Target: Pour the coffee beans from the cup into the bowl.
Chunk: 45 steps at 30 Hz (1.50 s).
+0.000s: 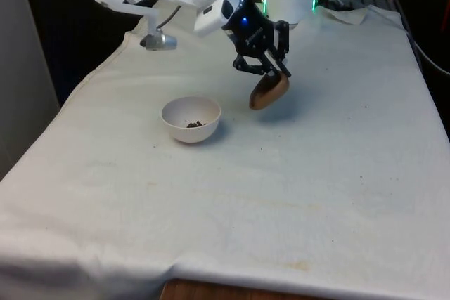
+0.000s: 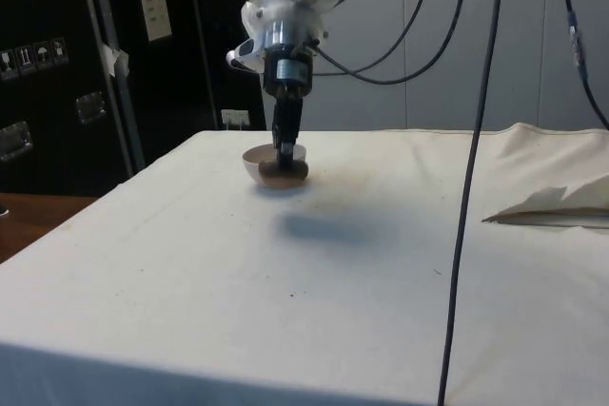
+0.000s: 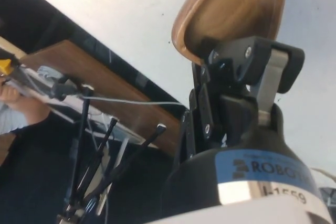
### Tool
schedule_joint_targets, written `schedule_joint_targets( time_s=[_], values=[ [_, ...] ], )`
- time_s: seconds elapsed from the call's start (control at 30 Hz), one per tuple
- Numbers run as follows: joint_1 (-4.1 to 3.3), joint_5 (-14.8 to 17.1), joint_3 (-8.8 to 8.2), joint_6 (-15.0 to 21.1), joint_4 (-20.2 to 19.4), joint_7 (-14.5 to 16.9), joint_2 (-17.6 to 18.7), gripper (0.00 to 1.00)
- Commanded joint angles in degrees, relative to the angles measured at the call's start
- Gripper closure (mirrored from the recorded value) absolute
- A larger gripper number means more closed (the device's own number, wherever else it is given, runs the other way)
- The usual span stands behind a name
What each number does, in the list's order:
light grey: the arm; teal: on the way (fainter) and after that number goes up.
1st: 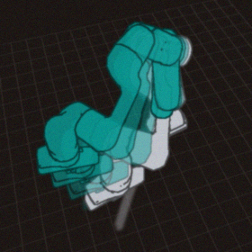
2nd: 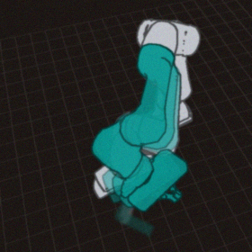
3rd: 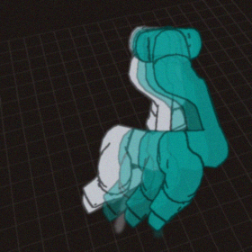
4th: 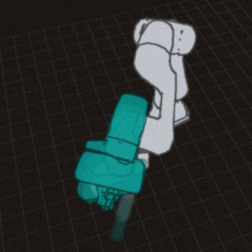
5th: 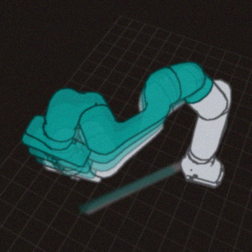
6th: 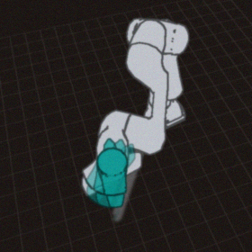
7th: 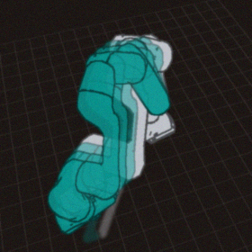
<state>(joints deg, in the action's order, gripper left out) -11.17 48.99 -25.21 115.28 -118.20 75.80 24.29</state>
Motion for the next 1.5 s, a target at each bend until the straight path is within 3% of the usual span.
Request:
schedule_joint_targets(
  time_s=[0.0, 0.23, 0.27, 0.3, 0.5, 0.53, 0.57, 0.83, 0.87, 0.9, 1.13, 1.17, 1.2, 1.43, 1.47],
  values=[
    [-0.69, -0.7, -0.06, 2.0, -0.9, -0.6, -0.7, 1.00],
    [-0.40, -2.2, 2.29, 5.7, -2.5, -1.7, -1.9, 1.00],
    [0.17, -1.8, 2.58, 4.5, -1.9, -1.2, -1.5, 1.00],
    [-0.40, -2.3, 2.58, 6.2, -2.6, -1.8, -2.1, 1.00],
    [-0.34, -3.4, 4.41, 9.7, -3.9, -2.5, -2.7, 1.00],
    [0.40, -2.9, 4.87, 8.6, -3.3, -1.9, -2.2, 1.00],
    [-0.29, -3.6, 4.70, 10.2, -4.1, -2.7, -2.8, 1.00],
    [-0.11, -5.5, 6.99, 14.4, -5.8, -4.0, -3.7, 1.00],
    [0.57, -5.0, 7.45, 13.6, -5.3, -3.4, -3.3, 1.00],
    [-0.11, -5.8, 7.22, 15.0, -6.0, -4.2, -3.7, 1.00],
    [0.00, -8.1, 9.00, 18.6, -7.7, -5.7, -4.5, 1.00],
    [0.63, -7.3, 9.34, 17.4, -7.0, -5.0, -4.1, 1.00],
    [0.00, -8.8, 9.40, 19.3, -8.1, -6.2, -4.7, 1.00],
    [0.06, -11.3, 10.66, 21.9, -9.7, -7.8, -5.4, 1.00],
    [0.69, -10.6, 11.00, 20.9, -9.1, -7.0, -5.0, 1.00]
  ],
)
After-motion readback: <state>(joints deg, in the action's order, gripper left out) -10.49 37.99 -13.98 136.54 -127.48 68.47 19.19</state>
